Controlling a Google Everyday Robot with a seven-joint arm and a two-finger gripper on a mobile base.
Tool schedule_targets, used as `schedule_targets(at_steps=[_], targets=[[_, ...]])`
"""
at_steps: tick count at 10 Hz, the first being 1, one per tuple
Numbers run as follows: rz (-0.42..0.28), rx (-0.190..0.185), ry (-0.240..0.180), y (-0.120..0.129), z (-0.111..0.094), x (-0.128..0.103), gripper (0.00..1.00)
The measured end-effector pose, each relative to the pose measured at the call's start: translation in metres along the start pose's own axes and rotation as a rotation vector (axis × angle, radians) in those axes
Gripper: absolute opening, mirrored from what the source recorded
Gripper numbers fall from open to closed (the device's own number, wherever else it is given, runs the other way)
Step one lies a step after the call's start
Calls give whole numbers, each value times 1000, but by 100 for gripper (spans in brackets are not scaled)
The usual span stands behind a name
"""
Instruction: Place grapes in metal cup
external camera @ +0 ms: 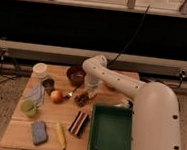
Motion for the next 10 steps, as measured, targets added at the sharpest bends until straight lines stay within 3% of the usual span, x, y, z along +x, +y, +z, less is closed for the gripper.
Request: schedule_targets(at_steps=[1,3,5,10], targets=[[5,2,-9,3,-5,-1,1],[10,10,-28,10,-22,-7,0],[-6,25,-45,14,-52,-22,0],[-72,85,-61,8,-151,-61,0]])
